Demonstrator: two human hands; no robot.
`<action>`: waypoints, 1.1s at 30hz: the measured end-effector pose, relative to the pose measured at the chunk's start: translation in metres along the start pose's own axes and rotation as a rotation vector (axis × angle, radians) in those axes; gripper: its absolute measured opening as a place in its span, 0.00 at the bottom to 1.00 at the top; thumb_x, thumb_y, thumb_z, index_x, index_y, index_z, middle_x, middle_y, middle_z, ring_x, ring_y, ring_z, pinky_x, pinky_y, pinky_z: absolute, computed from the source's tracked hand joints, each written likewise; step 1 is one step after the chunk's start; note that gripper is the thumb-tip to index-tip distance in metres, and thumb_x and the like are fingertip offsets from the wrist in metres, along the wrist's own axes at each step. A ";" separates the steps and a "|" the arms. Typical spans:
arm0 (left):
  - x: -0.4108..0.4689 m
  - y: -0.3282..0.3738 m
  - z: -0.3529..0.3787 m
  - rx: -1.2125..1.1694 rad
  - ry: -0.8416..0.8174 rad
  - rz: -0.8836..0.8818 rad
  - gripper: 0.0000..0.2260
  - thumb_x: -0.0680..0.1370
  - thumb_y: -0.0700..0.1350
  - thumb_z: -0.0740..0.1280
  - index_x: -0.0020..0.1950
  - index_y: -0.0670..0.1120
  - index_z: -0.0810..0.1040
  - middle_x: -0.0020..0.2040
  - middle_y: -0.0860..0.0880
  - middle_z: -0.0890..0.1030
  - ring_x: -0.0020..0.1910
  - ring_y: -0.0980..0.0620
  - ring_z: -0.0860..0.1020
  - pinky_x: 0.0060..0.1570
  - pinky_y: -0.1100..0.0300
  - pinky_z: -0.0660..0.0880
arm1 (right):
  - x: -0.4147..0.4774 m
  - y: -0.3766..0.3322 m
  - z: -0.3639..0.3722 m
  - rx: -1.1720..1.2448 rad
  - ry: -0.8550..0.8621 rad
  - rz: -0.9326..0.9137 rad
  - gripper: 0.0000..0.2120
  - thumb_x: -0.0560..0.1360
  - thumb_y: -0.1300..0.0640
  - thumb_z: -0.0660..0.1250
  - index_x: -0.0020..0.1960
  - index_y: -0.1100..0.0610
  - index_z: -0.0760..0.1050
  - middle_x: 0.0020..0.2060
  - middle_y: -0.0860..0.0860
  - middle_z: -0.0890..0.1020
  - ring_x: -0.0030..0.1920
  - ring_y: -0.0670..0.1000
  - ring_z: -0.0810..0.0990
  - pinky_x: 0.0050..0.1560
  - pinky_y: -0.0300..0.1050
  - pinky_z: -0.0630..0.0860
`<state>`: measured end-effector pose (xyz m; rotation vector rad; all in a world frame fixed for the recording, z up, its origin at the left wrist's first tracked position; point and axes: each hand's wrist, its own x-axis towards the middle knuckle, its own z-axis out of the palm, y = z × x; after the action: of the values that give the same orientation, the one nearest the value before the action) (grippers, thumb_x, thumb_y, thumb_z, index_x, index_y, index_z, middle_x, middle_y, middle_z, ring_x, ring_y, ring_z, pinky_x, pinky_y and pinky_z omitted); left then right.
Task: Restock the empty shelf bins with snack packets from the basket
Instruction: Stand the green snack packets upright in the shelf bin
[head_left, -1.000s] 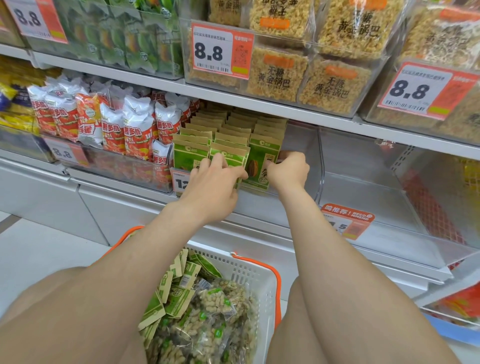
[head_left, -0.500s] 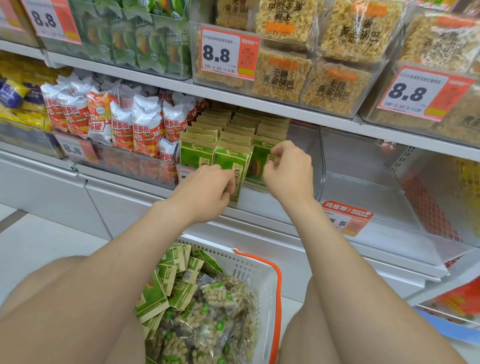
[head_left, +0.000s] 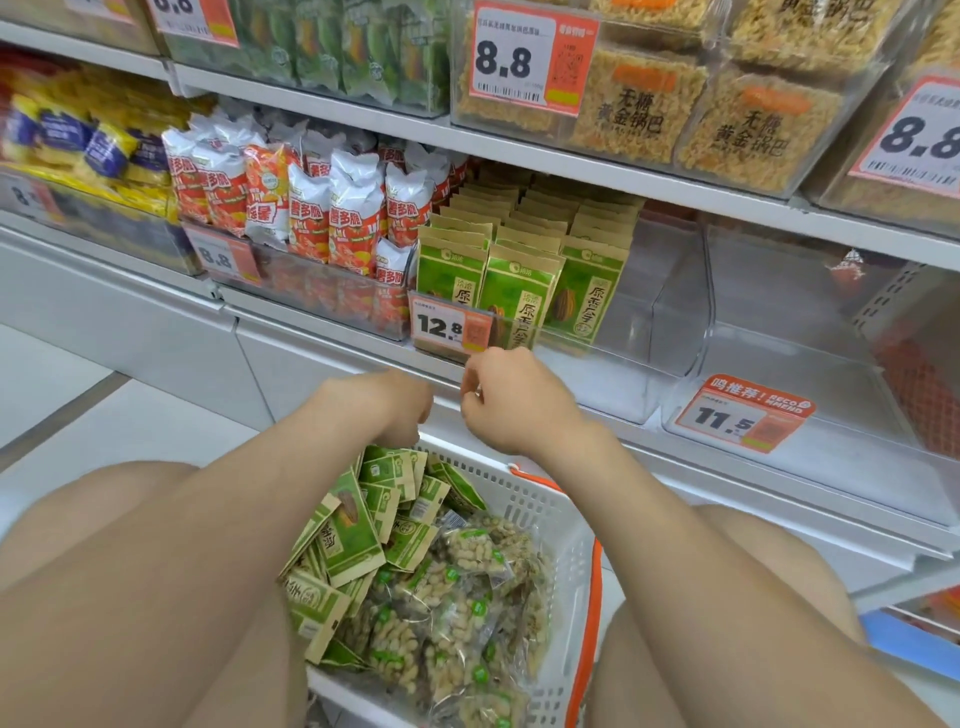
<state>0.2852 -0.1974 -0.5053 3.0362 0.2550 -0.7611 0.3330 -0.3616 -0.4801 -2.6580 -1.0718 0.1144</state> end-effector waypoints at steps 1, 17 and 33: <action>0.002 -0.003 0.006 0.025 -0.041 -0.012 0.15 0.82 0.45 0.65 0.68 0.49 0.78 0.65 0.48 0.78 0.60 0.44 0.79 0.59 0.49 0.79 | 0.001 -0.004 0.005 -0.041 -0.041 -0.005 0.06 0.76 0.58 0.63 0.49 0.55 0.79 0.40 0.54 0.81 0.41 0.59 0.81 0.40 0.52 0.81; -0.002 -0.035 0.102 0.183 -0.383 -0.056 0.23 0.83 0.37 0.63 0.78 0.51 0.70 0.80 0.41 0.64 0.72 0.40 0.74 0.57 0.52 0.75 | 0.000 -0.064 0.047 -0.261 -0.427 -0.124 0.12 0.77 0.65 0.63 0.38 0.55 0.66 0.37 0.52 0.73 0.33 0.52 0.73 0.30 0.44 0.67; -0.012 -0.037 0.123 0.182 -0.430 -0.031 0.29 0.79 0.47 0.75 0.78 0.53 0.68 0.75 0.44 0.60 0.64 0.45 0.71 0.65 0.49 0.73 | 0.006 -0.062 0.058 -0.243 -0.436 -0.160 0.12 0.79 0.60 0.62 0.40 0.53 0.65 0.40 0.51 0.73 0.36 0.52 0.74 0.32 0.45 0.67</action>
<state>0.2114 -0.1682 -0.6064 2.9260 0.2370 -1.4800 0.2862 -0.3017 -0.5182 -2.8182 -1.5116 0.5887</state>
